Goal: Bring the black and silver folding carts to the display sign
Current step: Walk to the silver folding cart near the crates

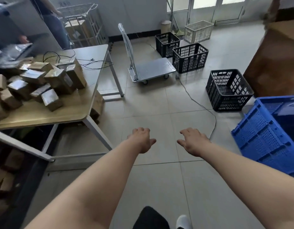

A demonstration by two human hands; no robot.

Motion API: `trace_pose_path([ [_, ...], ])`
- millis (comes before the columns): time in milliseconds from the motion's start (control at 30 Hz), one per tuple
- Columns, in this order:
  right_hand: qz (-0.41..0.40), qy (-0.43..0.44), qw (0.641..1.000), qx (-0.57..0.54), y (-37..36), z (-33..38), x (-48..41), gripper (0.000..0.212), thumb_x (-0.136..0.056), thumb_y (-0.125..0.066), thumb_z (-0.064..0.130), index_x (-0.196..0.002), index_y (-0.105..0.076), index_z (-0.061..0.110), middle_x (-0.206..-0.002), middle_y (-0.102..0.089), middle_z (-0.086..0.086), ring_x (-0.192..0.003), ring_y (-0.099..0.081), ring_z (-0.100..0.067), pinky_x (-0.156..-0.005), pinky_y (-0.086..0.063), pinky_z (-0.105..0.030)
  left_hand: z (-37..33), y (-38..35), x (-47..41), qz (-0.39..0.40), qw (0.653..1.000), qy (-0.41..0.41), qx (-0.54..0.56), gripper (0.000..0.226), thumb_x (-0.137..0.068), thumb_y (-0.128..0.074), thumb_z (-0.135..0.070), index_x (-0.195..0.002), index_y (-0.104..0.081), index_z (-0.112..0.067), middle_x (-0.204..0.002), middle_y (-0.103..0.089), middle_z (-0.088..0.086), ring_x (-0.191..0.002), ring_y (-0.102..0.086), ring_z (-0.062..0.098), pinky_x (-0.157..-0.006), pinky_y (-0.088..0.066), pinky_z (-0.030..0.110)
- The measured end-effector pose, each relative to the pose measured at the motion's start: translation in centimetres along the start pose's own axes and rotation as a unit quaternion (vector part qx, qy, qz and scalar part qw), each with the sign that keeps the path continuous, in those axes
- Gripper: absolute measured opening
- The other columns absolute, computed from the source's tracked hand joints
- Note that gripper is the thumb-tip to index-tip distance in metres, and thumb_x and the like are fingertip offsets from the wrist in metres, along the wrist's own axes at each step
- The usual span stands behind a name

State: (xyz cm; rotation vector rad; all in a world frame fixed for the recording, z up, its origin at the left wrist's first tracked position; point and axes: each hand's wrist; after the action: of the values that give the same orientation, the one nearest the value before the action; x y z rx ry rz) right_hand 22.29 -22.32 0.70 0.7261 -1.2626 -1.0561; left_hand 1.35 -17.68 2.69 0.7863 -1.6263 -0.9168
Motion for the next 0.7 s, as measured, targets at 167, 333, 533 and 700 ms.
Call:
trace_pose_path([
  [167,0.003,0.003,1.000,0.015,3.2,0.5,-9.1,0.054,-0.096,-0.037,0.049,-0.141,-0.034,0.020,-0.145,-0.038,-0.006,-0.133,-0.034,-0.028,-0.105,-0.030,-0.043,1.5,4.4,-8.5,0.001,1.000,0.000,0.003,0.060,-0.094,-0.041,-0.048,-0.143,-0.029,-0.015,-0.148,-0.031,0.011,-0.135,-0.023,0.032,-0.109,-0.028,0.049],
  [333,-0.009,-0.004,1.000,0.013,7.1,2.7,-20.1,0.054,-0.096,-0.036,0.049,-0.141,-0.034,0.019,-0.145,-0.037,-0.006,-0.133,-0.033,-0.028,-0.106,-0.029,-0.044,4.5,10.1,-19.2,-0.015,1.000,-0.013,0.002,0.059,-0.094,-0.040,-0.049,-0.142,-0.030,-0.016,-0.148,-0.031,0.009,-0.135,-0.023,0.030,-0.107,-0.030,0.047],
  [533,-0.029,-0.011,0.999,0.010,13.3,6.0,-31.6,0.054,-0.096,-0.037,0.048,-0.141,-0.035,0.020,-0.144,-0.038,-0.005,-0.133,-0.034,-0.027,-0.106,-0.029,-0.044,8.4,18.0,-29.7,-0.018,0.999,-0.033,0.005,0.059,-0.094,-0.042,-0.049,-0.142,-0.031,-0.017,-0.148,-0.032,0.008,-0.135,-0.023,0.030,-0.105,-0.030,0.047],
  [700,-0.037,-0.004,0.999,-0.005,16.8,7.9,-40.0,0.054,-0.095,-0.039,0.048,-0.141,-0.035,0.020,-0.145,-0.039,-0.005,-0.133,-0.034,-0.027,-0.107,-0.029,-0.043,10.9,22.9,-37.5,-0.030,0.998,-0.043,-0.017,0.058,-0.093,-0.043,-0.049,-0.140,-0.035,-0.015,-0.145,-0.034,0.009,-0.133,-0.026,0.031,-0.107,-0.030,0.045],
])
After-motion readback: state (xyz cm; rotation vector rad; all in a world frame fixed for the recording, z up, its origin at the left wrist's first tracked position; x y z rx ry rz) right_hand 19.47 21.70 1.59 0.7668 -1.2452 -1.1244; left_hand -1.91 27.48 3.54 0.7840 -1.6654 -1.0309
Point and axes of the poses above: each hand's wrist, its own x-axis away from the middle knuckle, its own y-axis out of the back of the hand, z = x × y
